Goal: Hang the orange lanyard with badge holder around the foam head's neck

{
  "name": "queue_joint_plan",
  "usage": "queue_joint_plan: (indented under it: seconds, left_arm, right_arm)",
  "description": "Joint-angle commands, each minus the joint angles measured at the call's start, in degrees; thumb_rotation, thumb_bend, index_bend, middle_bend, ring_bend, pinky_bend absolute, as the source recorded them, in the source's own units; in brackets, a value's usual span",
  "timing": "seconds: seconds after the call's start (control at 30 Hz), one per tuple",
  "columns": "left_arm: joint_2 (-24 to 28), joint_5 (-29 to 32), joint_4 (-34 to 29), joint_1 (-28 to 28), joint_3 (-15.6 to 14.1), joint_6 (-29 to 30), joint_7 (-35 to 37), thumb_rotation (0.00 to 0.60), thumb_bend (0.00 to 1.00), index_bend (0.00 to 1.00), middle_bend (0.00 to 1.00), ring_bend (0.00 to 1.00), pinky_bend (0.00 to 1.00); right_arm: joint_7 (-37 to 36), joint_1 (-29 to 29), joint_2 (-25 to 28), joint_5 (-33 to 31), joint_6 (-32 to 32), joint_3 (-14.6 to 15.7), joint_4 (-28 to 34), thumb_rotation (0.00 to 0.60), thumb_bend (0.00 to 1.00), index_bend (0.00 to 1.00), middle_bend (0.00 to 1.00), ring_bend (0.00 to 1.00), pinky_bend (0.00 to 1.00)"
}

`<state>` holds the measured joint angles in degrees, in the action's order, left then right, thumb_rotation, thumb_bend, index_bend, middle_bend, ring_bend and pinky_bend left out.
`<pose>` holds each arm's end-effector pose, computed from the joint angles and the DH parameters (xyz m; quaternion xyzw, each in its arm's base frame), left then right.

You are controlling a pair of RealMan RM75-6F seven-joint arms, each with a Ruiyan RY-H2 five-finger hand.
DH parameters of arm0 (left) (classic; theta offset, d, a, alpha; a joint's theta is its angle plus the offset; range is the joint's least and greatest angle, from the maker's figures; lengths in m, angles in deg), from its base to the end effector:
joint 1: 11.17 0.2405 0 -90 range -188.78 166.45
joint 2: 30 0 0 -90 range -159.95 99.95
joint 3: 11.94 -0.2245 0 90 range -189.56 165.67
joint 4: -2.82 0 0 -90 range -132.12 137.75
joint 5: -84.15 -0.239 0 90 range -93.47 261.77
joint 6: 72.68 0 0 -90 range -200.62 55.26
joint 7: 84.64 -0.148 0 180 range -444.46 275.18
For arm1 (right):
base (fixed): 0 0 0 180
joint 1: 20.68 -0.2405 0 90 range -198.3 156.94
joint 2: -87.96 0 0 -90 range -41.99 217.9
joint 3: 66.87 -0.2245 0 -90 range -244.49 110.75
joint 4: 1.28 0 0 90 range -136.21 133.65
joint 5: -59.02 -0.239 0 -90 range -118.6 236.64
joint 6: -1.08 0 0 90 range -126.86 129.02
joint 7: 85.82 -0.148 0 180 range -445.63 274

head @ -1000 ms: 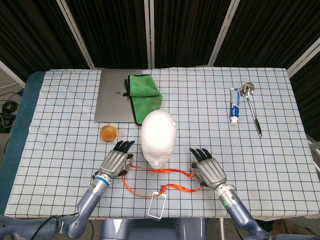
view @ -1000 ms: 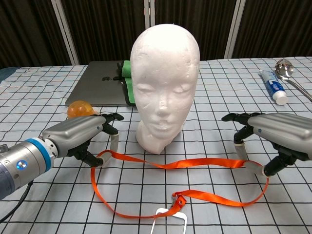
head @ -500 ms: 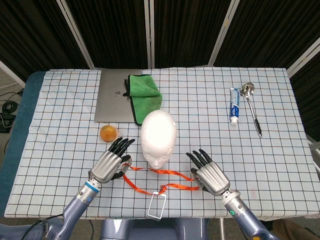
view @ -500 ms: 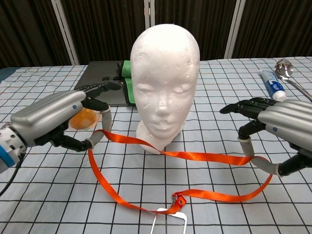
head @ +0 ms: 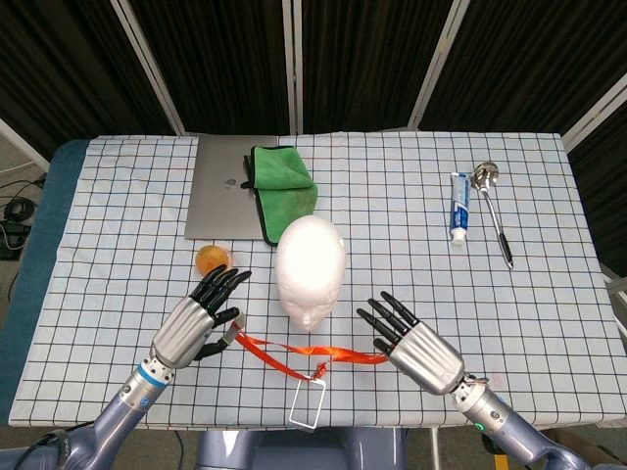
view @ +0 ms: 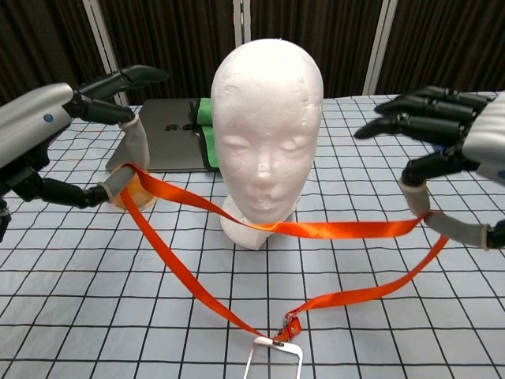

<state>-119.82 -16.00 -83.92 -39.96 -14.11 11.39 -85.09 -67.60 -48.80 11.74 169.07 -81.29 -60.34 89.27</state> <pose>-0.1224 0.2214 -0.0195 -0.6932 -0.3079 -0.5784 0.3003 -0.1536 -0.2040 0.0171 0.8011 -0.1132 0.4694 0.3538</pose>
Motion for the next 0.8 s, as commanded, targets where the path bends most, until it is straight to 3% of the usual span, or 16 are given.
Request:
queue_joint_plan:
  seconds: [0.03, 0.23, 0.37, 0.6, 0.8]
  left_arm:
    - [2.3, 2.9, -4.1, -0.2, 1.8, -1.4, 1.4, 0.600, 0.66, 0.81, 0.00, 0.00, 0.00]
    - [8.6, 12.7, -17.0, -1.3, 6.4, -7.8, -5.1, 0.600, 0.67, 0.82, 0.00, 0.00, 0.00]
    - [11.1, 16.1, -21.8, -1.9, 9.0, -9.1, -7.0, 0.600, 0.67, 0.82, 0.00, 0.00, 0.00]
    - [14.2, 25.4, -27.5, -2.8, 12.8, -11.8, -11.7, 0.600, 0.67, 0.82, 0.00, 0.00, 0.00]
    - [15.1, 35.2, -30.9, -4.6, 16.4, -13.7, -15.3, 0.600, 0.67, 0.82, 0.00, 0.00, 0.00]
  right_arm:
    - [-2.9, -0.1, 1.4, -2.0, -1.0, -2.5, 5.3, 0.600, 0.50, 0.76, 0.11, 0.00, 0.00]
    - [-3.7, -0.2, 4.7, -8.3, -0.5, -7.6, 15.6, 0.600, 0.50, 0.76, 0.11, 0.00, 0.00]
    - [-5.0, 0.0, 6.4, -13.3, 0.2, -10.2, 21.5, 0.600, 0.50, 0.77, 0.11, 0.00, 0.00]
    - [-4.7, -0.8, 7.7, -24.0, 3.0, -15.4, 28.4, 0.600, 0.50, 0.77, 0.11, 0.00, 0.00]
    - [-8.7, -2.4, 9.0, -37.0, 7.5, -20.1, 33.0, 0.600, 0.50, 0.77, 0.11, 0.00, 0.00]
